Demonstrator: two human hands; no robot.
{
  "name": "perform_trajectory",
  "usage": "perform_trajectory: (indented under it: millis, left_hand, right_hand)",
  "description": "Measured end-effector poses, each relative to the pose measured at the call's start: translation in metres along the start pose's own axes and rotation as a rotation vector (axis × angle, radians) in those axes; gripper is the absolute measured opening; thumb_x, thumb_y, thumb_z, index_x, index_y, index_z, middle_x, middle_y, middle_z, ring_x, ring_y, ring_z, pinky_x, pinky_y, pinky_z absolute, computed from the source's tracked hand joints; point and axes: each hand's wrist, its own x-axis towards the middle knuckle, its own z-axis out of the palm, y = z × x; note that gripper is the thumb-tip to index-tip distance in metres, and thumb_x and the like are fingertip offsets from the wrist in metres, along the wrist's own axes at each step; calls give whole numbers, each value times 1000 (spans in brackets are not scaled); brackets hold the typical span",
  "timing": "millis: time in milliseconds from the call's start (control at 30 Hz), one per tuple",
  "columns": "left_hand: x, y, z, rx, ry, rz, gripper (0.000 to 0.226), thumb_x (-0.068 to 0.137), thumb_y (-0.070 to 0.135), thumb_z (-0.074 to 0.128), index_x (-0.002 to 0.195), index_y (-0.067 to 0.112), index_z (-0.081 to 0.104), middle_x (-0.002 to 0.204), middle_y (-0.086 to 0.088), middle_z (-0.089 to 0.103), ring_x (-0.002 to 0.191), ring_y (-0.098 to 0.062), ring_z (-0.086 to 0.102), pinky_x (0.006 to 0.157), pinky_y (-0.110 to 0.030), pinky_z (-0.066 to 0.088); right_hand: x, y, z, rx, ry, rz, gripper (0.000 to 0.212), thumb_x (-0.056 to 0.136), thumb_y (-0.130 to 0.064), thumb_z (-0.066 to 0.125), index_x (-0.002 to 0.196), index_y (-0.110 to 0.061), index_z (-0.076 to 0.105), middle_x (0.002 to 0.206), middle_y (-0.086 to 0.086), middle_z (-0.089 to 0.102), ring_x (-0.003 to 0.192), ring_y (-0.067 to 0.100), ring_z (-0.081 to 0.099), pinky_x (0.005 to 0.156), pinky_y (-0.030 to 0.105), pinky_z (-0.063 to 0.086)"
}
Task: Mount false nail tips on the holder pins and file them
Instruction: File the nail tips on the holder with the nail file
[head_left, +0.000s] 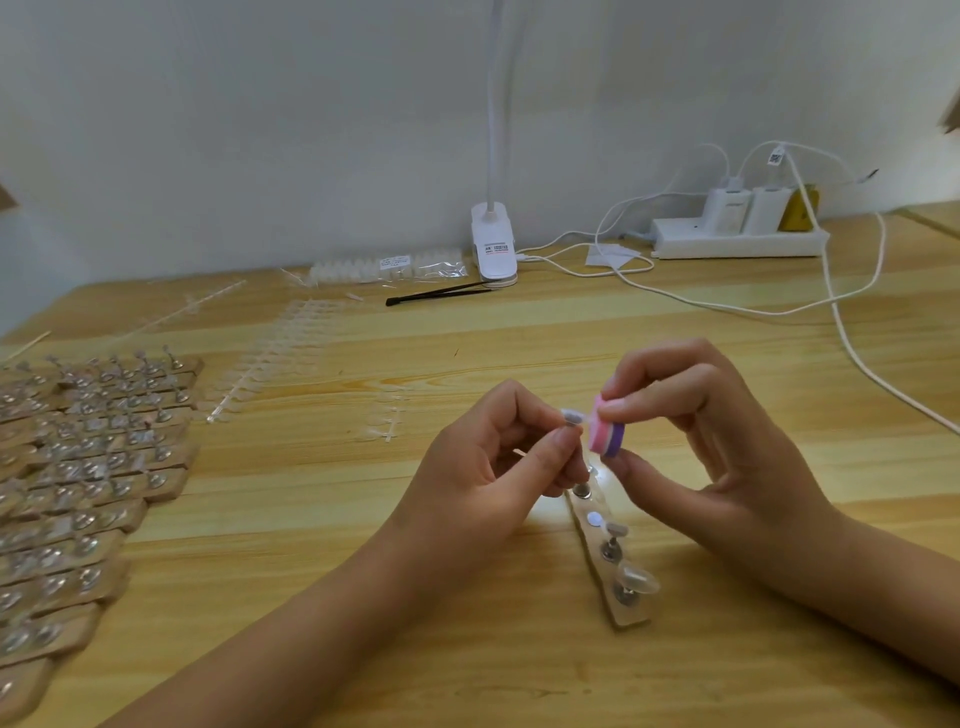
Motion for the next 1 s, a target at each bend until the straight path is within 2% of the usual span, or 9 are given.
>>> perform_trajectory:
  millis: [100, 233, 333, 467, 600, 733, 833, 1000]
  left_hand:
    - [1, -1, 0, 5, -1, -7, 5, 92, 17, 57, 88, 14, 58, 76, 2, 70, 73, -9, 67, 68, -20, 51]
    - [1, -1, 0, 27, 8, -1, 5, 91, 18, 57, 88, 15, 58, 77, 4, 71, 72, -8, 67, 68, -20, 51]
    - [0, -1, 1, 29, 1, 0, 5, 92, 18, 57, 87, 17, 58, 75, 4, 70, 73, -9, 67, 69, -21, 52]
    - [0, 1, 1, 25, 7, -1, 5, 92, 19, 58, 88, 15, 58, 76, 3, 70, 73, -10, 67, 69, -22, 51]
    - [-1, 1, 2, 33, -2, 6, 4, 92, 19, 58, 89, 18, 59, 77, 4, 70, 75, -11, 68, 69, -21, 51]
    - [-1, 1, 1, 24, 25, -7, 7, 93, 19, 58, 87, 19, 59, 77, 4, 71, 74, -11, 68, 68, -21, 51]
    - [0, -2, -2, 90, 46, -35, 7, 95, 17, 61, 89, 15, 62, 80, 1, 73, 77, -11, 69, 70, -21, 52]
    - [0, -1, -1, 171, 82, -6, 8, 93, 18, 65, 86, 22, 64, 76, 10, 70, 75, -4, 68, 66, -27, 56]
  right_hand:
    - [1, 1, -1, 24, 7, 41, 22, 86, -15, 64, 106, -18, 56, 109, 8, 53, 103, 24, 60, 90, 38, 52]
    - [-1, -1, 1, 0, -34, -20, 21, 86, -14, 66, 105, -20, 59, 108, 6, 54, 103, 26, 60, 88, 38, 50]
    - [1, 1, -1, 17, -4, 39, 22, 86, -16, 64, 106, -19, 56, 108, 8, 54, 101, 22, 60, 89, 37, 53]
    - [-1, 0, -2, 28, -32, -10, 21, 87, -17, 65, 106, -19, 57, 109, 5, 55, 101, 27, 61, 88, 36, 51]
    - [0, 1, -2, 122, -20, 43, 22, 86, -12, 64, 107, -15, 55, 110, 11, 54, 102, 21, 62, 91, 26, 51]
    - [-2, -1, -3, 166, -29, 6, 23, 89, -12, 63, 109, -18, 55, 112, 10, 55, 104, 25, 62, 91, 27, 51]
    - [-1, -1, -2, 180, -31, 21, 23, 89, -15, 63, 110, -22, 55, 113, 7, 55, 105, 25, 62, 90, 28, 51]
    - [-1, 2, -2, 147, -31, 2, 24, 90, -15, 63, 111, -20, 55, 113, 10, 55, 107, 24, 62, 92, 26, 51]
